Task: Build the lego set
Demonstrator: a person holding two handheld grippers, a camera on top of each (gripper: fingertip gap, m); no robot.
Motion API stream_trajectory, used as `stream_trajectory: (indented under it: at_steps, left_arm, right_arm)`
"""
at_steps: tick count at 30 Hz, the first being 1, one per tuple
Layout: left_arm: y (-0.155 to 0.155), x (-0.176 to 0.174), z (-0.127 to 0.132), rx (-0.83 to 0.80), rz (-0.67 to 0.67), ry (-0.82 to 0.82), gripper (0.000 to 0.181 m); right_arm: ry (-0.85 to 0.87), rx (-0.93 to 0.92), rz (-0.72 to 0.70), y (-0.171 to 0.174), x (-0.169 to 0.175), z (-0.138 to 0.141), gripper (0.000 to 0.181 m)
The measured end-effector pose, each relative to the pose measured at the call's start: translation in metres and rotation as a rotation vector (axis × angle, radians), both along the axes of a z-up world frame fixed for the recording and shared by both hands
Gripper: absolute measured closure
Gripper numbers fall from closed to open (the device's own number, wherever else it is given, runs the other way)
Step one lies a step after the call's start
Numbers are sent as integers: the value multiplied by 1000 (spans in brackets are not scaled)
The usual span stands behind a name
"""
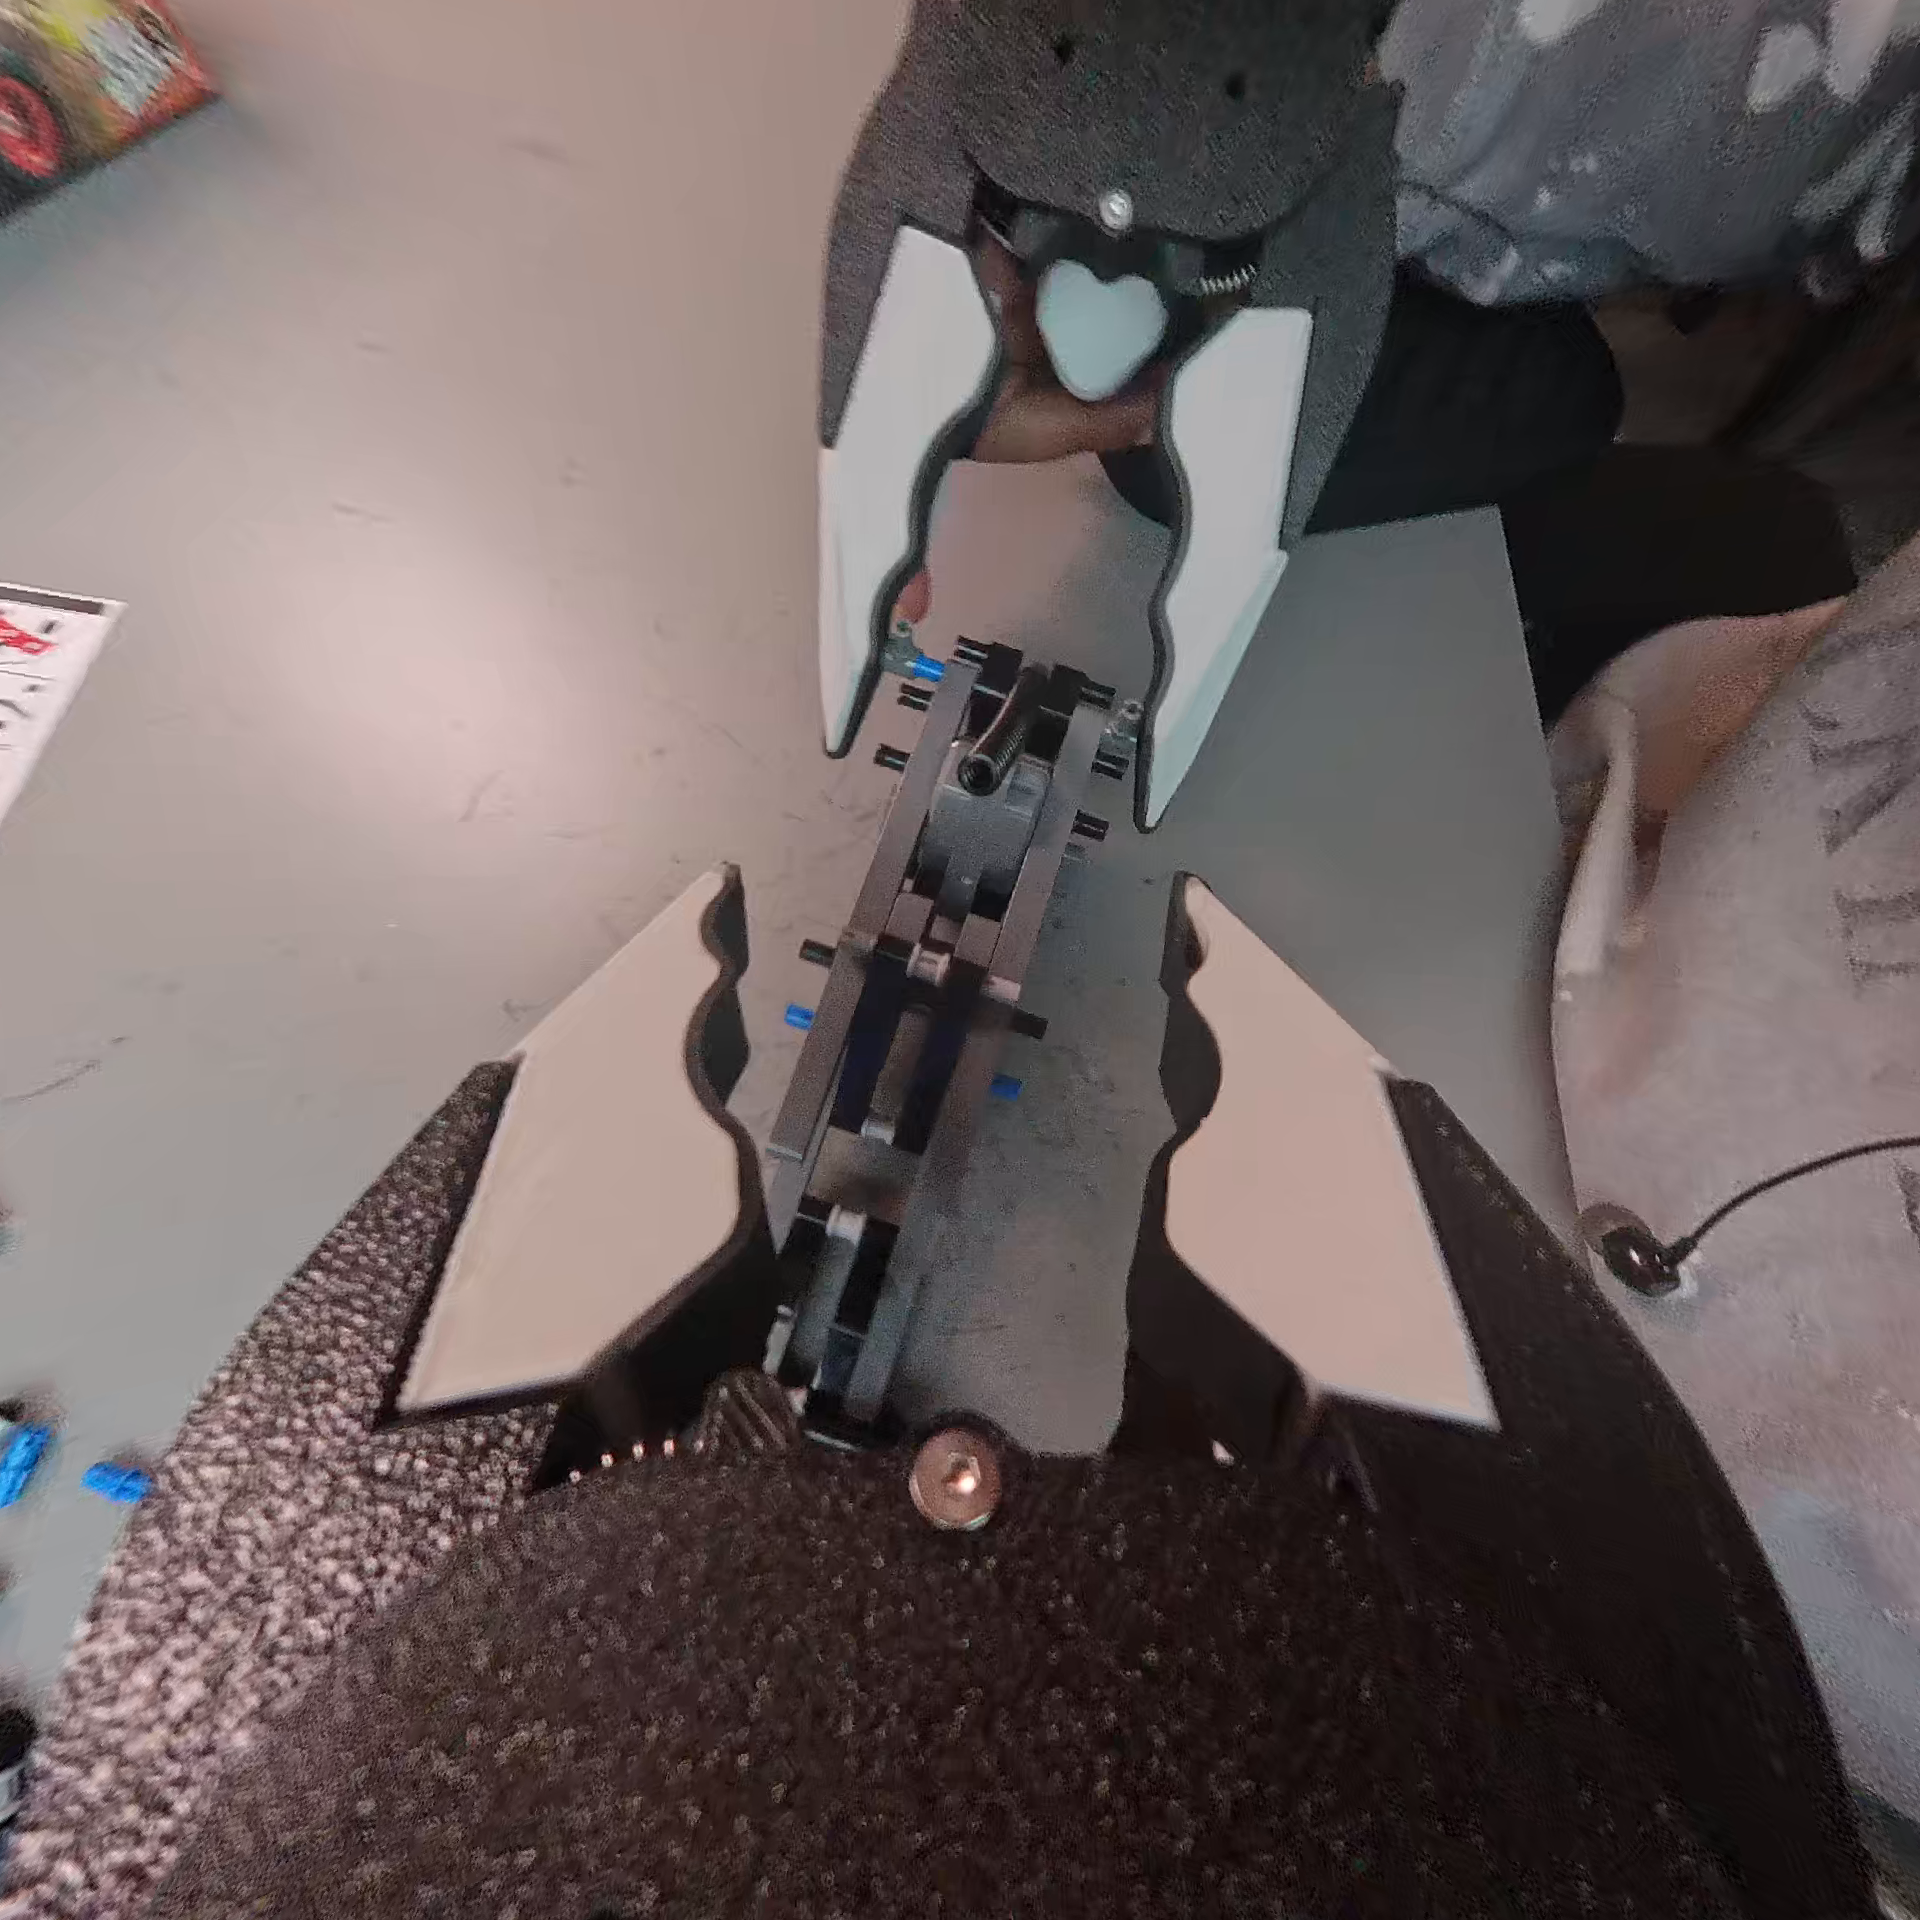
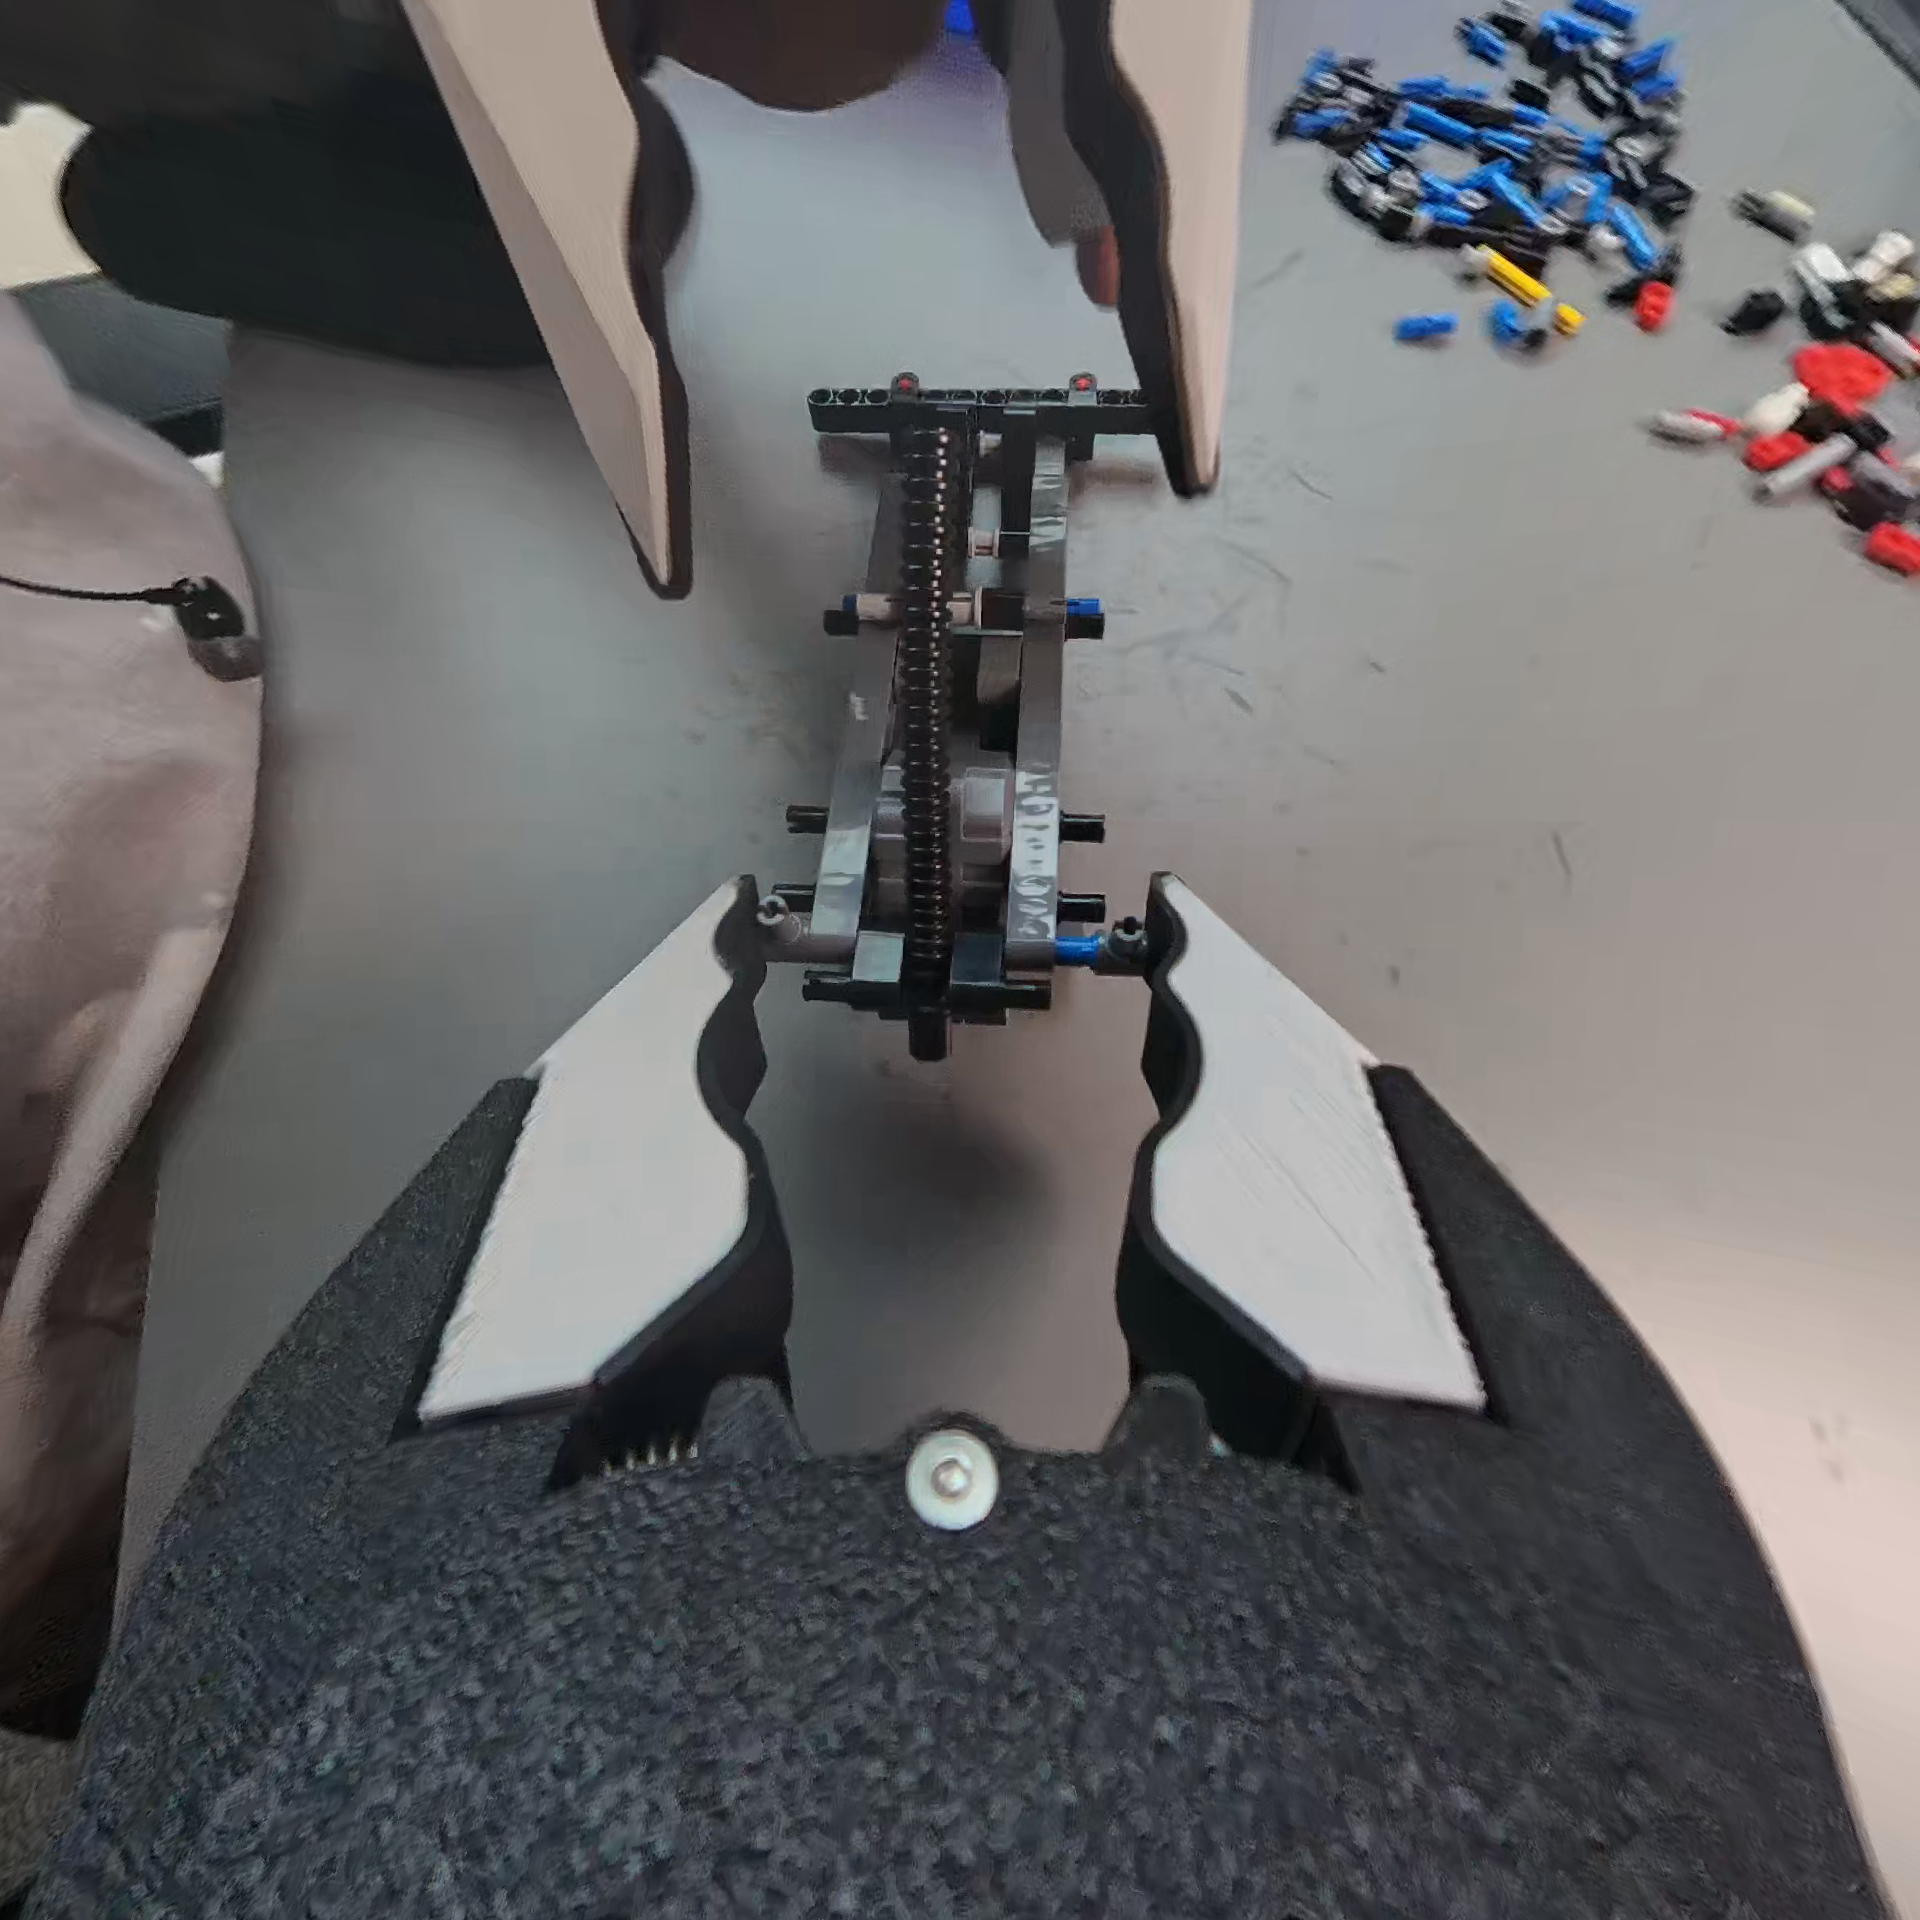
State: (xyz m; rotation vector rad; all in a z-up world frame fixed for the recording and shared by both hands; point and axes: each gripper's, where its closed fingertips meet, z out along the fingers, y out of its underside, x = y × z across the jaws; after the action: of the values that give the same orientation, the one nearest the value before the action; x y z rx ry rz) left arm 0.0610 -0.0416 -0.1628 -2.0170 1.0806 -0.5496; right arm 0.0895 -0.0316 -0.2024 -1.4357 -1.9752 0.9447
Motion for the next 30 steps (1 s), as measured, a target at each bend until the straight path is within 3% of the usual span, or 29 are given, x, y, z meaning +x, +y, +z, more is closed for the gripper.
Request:
stream_trajectory:
  at_steps: [4,7,18,22,30]
  left_arm:
    - [-13,15,-30,-112,-116,107,108]
    - [-15,19,-46,-108,-126,151,117]
    - [-11,15,-45,-110,-85,15,118]
    - [-8,14,-46,-97,-68,15,119]
    - [-7,11,-46,-96,-67,7,119]
  right_arm:
    - [14,-33,186,-20,-12,0,108]
    - [38,-37,221,-25,-20,0,108]
    - [139,-94,189,-17,-20,7,113]
    - [137,-95,193,-17,-20,6,122]
    - [136,-92,198,-17,-22,6,122]
